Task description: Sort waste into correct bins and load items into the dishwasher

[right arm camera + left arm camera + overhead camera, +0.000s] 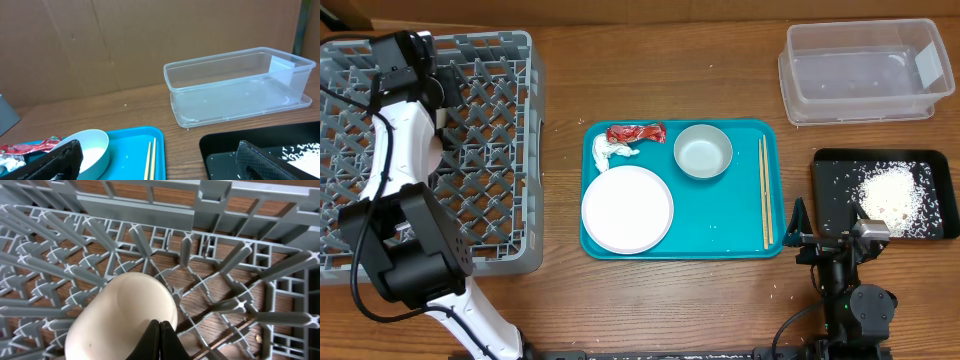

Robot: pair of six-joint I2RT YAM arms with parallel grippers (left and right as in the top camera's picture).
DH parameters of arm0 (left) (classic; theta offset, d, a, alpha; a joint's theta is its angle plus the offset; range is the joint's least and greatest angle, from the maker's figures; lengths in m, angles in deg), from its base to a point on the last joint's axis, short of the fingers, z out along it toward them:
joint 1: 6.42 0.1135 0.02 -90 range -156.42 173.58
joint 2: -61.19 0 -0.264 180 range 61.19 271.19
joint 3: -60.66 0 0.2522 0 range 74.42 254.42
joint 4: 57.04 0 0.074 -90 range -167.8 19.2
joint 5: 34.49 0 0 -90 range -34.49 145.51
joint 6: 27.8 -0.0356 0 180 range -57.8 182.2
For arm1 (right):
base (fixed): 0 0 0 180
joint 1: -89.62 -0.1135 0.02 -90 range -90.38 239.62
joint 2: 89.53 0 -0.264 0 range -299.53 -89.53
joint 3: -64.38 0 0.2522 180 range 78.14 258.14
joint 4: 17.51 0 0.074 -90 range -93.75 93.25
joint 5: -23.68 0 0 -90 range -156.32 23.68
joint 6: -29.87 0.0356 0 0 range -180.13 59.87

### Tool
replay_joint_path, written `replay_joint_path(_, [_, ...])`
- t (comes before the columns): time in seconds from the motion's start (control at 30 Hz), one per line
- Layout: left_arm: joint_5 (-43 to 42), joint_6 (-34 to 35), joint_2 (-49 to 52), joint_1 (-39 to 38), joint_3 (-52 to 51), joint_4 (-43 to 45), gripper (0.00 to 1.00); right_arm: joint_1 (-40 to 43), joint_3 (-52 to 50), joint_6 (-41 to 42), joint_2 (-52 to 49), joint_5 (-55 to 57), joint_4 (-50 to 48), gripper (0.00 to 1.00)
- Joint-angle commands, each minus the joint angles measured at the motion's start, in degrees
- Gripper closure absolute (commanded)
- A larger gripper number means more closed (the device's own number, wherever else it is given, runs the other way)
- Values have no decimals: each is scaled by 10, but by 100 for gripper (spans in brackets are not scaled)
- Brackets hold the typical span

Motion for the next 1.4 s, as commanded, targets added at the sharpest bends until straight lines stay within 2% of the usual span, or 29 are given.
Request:
replay_joint_path(0.0, [42, -13, 4, 7, 3, -3, 96, -2, -6, -4, 5, -2, -3, 0])
replay_joint_path(0.13, [42, -3, 4, 16, 3, -10, 96, -2, -6, -4, 5, -2, -3, 0])
replay_joint_path(0.33, [53, 85, -9, 41, 3, -23, 96, -2, -6, -4, 5, -2, -3, 0])
replay_joint_path(0.63, [41, 157, -68, 75, 3, -40, 96, -2, -6, -4, 5, -2, -3, 0])
replay_joint_path(0.73, [-38, 148, -86, 85, 3, -41, 96, -2, -6, -4, 5, -2, -3, 0])
replay_joint_path(0.8, [-147, 102, -88, 86, 3, -29, 96, -2, -6, -4, 5, -2, -3, 0])
replay_joint_path(0.9, [-246, 47, -82, 76, 3, -15, 96, -2, -6, -4, 5, -2, -3, 0])
replay_joint_path(1.07, [-193, 0, -65, 37, 3, -5, 96, -2, -6, -4, 5, -2, -3, 0])
replay_joint_path(1.27, [-50, -16, -30, 10, 3, 10, 96, -2, -6, -4, 5, -2, -3, 0])
replay_joint_path(1.37, [-40, -22, -13, 12, 3, 6, 96, -2, -6, -4, 5, -2, -3, 0])
